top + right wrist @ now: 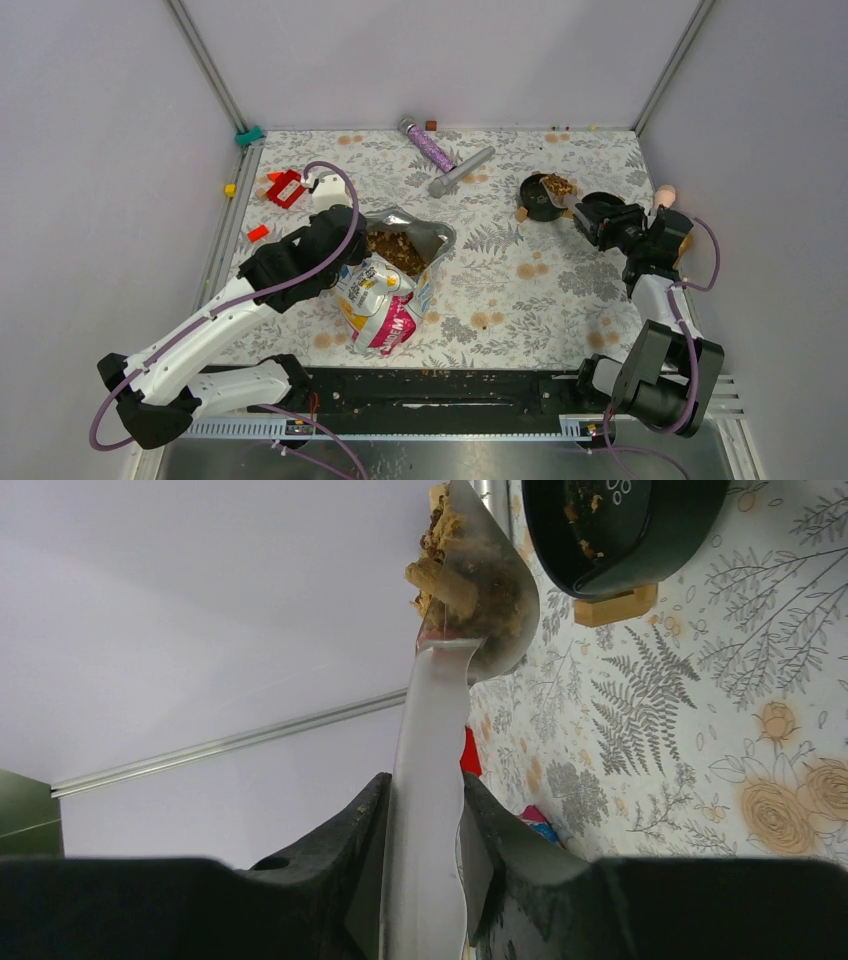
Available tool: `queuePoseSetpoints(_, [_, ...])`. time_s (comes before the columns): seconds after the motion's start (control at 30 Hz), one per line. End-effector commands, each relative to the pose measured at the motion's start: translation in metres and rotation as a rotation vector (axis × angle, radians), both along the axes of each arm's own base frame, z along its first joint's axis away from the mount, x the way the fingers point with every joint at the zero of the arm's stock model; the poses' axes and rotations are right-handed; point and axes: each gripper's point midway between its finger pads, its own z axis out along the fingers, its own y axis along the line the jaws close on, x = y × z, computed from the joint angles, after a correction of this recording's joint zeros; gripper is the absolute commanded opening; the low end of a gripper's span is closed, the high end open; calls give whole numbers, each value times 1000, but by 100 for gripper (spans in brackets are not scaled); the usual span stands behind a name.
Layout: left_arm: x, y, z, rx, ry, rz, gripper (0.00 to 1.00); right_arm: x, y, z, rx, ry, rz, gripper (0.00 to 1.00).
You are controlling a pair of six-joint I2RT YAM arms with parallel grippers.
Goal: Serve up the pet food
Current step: Pour the pet food into the pet food bowl.
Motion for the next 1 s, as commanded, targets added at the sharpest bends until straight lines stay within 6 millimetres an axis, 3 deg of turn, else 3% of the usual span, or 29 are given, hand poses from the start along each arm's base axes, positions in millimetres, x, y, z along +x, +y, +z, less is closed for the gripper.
queuePoseSetpoints(0.0, [6,-7,23,-65,-61,-2,0,-2,-4,-4,-63,0,8,0])
queuePoseSetpoints(0.27, [5,-7,23,-67,-61,-4,0,-6,-8,-17,-91,50,14,0])
queuePoseSetpoints(0.97, [4,-15,20,-74,-42,-42,0,3,-13,-23,-143,153,134,0])
